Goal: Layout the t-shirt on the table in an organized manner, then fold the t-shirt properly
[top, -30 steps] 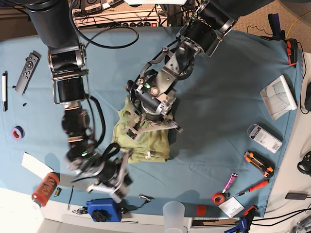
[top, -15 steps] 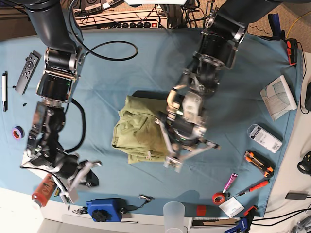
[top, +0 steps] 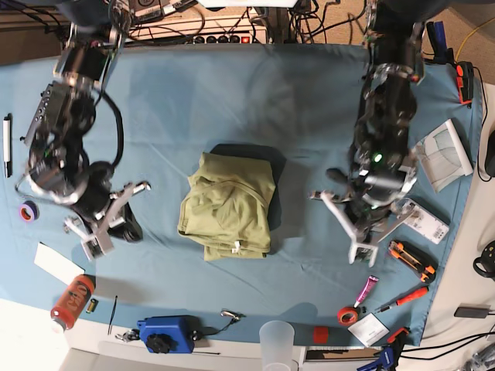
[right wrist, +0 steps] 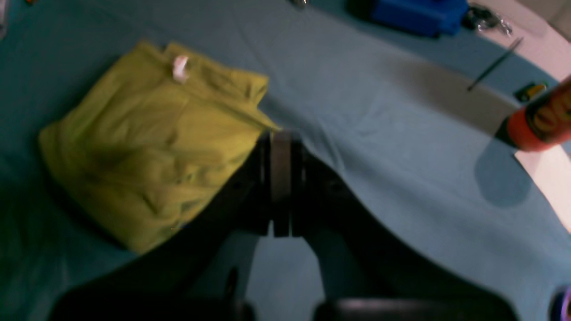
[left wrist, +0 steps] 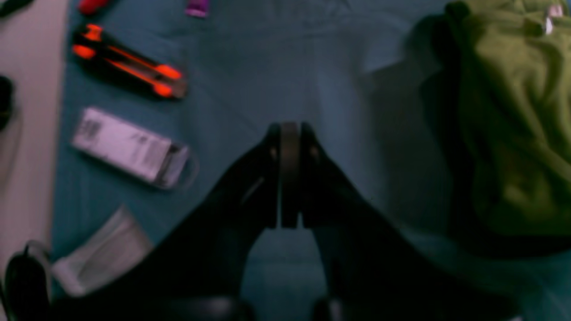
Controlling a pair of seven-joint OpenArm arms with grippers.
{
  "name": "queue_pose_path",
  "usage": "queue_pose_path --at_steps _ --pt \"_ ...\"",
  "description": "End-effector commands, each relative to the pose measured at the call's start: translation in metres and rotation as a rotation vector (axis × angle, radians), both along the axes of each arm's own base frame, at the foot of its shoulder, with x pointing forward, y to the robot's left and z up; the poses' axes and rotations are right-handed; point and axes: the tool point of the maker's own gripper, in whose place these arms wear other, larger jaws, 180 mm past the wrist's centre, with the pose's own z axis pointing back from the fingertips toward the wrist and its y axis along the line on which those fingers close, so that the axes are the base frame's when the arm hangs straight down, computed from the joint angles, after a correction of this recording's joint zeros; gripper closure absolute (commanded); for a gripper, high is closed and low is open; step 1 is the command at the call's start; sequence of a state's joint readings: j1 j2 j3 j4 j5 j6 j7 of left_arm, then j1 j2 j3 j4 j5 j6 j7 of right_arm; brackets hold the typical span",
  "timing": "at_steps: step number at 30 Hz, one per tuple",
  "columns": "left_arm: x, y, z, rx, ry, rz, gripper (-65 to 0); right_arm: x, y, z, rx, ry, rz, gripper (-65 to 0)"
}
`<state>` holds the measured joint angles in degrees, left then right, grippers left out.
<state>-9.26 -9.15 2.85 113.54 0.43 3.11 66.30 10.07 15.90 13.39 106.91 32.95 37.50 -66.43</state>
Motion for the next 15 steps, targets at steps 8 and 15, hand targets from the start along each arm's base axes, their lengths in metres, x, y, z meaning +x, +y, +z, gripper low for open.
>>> queue_pose_path --at_steps 8,15 --pt "-0.043 0.017 0.012 0.067 -0.059 -0.025 0.0 -0.065 -0.012 -0.010 -0.015 0.022 -0.026 0.0" --pt "-0.088 0.031 -0.019 0.131 0.055 -0.049 0.0 -0.120 -0.023 -0.041 -0.053 0.151 -0.056 0.0"
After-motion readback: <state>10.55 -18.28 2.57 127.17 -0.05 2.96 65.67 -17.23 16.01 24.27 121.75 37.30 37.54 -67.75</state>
